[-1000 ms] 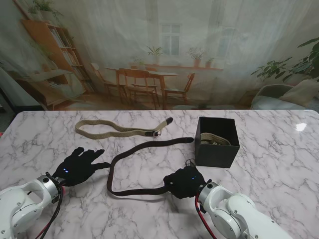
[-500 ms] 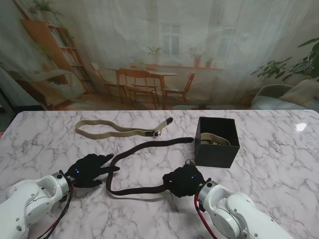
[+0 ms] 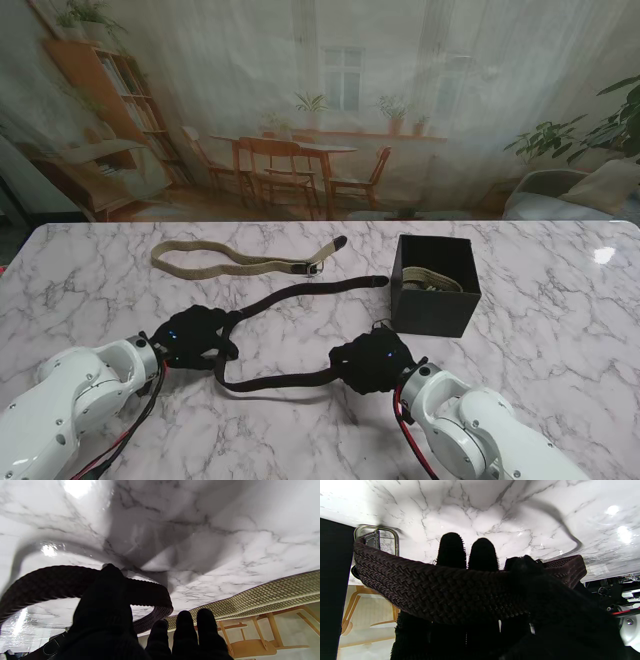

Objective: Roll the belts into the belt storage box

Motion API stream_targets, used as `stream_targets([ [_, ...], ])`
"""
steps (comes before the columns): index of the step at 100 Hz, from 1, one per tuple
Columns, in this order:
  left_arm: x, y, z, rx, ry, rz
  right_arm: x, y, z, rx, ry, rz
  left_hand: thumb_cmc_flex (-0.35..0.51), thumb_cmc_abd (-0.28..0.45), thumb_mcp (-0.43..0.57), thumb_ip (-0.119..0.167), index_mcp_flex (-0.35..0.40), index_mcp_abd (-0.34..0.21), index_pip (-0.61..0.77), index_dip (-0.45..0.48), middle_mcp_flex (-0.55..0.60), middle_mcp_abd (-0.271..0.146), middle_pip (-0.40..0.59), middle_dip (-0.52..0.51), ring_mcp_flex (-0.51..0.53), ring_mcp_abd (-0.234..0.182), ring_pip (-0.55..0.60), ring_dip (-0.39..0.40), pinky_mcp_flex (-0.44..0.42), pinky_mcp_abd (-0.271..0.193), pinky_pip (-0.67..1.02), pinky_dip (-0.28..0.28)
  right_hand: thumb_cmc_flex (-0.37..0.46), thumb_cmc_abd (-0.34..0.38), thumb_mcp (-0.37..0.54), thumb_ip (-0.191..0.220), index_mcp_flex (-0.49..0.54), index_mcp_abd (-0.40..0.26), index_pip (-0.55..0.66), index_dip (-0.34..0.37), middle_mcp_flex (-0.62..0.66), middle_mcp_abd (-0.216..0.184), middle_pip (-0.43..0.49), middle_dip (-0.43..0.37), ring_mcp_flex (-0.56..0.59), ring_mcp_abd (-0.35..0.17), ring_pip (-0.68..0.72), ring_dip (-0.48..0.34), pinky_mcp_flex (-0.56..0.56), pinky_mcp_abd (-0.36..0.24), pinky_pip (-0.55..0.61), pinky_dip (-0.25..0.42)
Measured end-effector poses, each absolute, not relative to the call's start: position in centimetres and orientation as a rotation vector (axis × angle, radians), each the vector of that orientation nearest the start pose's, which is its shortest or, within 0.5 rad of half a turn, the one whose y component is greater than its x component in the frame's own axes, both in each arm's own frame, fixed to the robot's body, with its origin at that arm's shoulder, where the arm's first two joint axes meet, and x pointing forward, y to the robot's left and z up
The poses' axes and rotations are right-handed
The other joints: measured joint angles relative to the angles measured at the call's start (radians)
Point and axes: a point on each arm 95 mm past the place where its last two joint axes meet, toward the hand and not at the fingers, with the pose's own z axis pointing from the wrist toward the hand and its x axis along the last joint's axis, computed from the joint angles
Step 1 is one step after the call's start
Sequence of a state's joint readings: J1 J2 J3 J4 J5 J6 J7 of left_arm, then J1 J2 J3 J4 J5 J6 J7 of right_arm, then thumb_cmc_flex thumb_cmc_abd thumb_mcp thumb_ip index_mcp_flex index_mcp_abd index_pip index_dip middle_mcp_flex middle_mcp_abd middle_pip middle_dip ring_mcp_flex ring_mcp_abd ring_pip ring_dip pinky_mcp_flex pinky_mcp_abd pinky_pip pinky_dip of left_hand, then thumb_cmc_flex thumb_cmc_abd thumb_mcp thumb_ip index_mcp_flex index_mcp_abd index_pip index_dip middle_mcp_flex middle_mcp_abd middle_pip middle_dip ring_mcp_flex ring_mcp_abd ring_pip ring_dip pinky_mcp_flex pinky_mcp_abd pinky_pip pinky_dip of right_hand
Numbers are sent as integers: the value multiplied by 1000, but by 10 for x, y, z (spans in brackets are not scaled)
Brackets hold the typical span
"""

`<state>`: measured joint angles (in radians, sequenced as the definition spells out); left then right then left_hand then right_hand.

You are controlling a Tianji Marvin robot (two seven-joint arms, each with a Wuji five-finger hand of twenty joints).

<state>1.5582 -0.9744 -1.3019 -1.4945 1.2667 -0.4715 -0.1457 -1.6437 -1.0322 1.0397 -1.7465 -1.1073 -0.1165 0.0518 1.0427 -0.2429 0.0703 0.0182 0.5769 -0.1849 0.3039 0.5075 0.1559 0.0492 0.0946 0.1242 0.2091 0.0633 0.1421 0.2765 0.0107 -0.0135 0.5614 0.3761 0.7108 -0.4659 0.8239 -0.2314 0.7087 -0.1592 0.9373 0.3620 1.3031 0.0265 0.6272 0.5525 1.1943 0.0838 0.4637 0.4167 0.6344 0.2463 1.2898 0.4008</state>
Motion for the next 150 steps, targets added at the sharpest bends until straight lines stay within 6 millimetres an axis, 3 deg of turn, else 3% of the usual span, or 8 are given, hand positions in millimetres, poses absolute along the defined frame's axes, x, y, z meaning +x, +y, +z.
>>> stream_targets([
  [17, 398, 62, -359, -808, 2066, -1192, 331, 70, -338, 970, 1865, 1565, 27, -1, -30, 0, 74, 10, 256, 69, 74, -18, 84, 63, 19, 0, 30, 49, 1, 0, 23, 45, 0, 0, 0, 0, 0, 0, 0, 0, 0, 0, 0, 7, 0, 0, 0, 1, 0, 0, 0, 0],
  [34, 392, 81, -359, -795, 2020, -1151, 326, 65, -335, 958, 1860, 1561, 39, 36, -31, 0, 77, 75, 340, 166, 111, -17, 116, 139, 43, -1, 52, 109, 2, 2, 34, 55, 0, 0, -2, 0, 0, 0, -2, 0, 0, 0, 0, 8, 0, 0, 0, 1, 0, 0, 0, 1],
  [50, 366, 103, -341, -705, 1938, -1134, 322, 60, -332, 953, 1853, 1558, 39, 42, -32, -17, 77, 75, 345, 201, 135, -17, 120, 163, 43, -2, 59, 134, 2, 3, 35, 56, 0, 2, -2, -3, 0, 0, -24, 0, 0, 0, 0, 8, 0, 0, 0, 10, 0, 0, 0, 1],
  [74, 345, 119, -321, -623, 1863, -1138, 318, 53, -328, 934, 1847, 1542, 39, 42, -45, -20, 77, 76, 347, 204, 147, -16, 119, 167, 43, 4, 59, 135, 2, 9, 35, 56, -1, 2, -2, -3, -2, 0, -25, 1, 0, 0, -4, 8, 0, 0, 0, 11, 0, 0, 0, 1],
  [103, 342, 130, -333, -670, 1837, -1083, 315, 37, -330, 908, 1848, 1450, 39, 42, -47, -20, 77, 76, 344, 212, 171, -16, 118, 172, 66, 4, 71, 152, 1, 12, 35, 56, -5, 12, -35, -3, -3, 0, -40, -8, 0, -2, -15, 6, -2, 0, 0, 11, -20, 0, -18, 1],
  [116, 341, 133, -343, -699, 1840, -1056, 315, 27, -333, 877, 1864, 1367, 39, 42, -47, -20, 77, 76, 343, 212, 183, -16, 117, 172, 68, 4, 71, 152, 1, 12, 35, 56, -44, -1, -35, -3, -3, -3, -38, -10, -4, -7, -31, -2, -3, 0, 0, 11, -35, -1, -27, 2],
  [132, 342, 136, -353, -729, 1857, -1028, 315, 18, -338, 892, 1885, 1294, 39, 42, -47, -20, 88, 95, 343, 215, 184, -16, 117, 179, 79, 10, 71, 152, 1, 12, 35, 57, -155, -56, -36, -1, 1, -4, -24, -10, -14, -23, -33, -3, -4, -1, 0, 11, -49, 0, -37, 2],
  [150, 345, 137, -357, -747, 1875, -997, 317, 11, -346, 916, 1889, 1243, 39, 42, -47, -20, 88, 106, 343, 217, 196, -15, 117, 180, 79, 10, 71, 156, 1, 12, 35, 58, -155, -65, -42, -1, 2, -4, -24, -10, -64, -29, -58, -5, -43, -5, -4, 11, -75, 1, -51, 2],
])
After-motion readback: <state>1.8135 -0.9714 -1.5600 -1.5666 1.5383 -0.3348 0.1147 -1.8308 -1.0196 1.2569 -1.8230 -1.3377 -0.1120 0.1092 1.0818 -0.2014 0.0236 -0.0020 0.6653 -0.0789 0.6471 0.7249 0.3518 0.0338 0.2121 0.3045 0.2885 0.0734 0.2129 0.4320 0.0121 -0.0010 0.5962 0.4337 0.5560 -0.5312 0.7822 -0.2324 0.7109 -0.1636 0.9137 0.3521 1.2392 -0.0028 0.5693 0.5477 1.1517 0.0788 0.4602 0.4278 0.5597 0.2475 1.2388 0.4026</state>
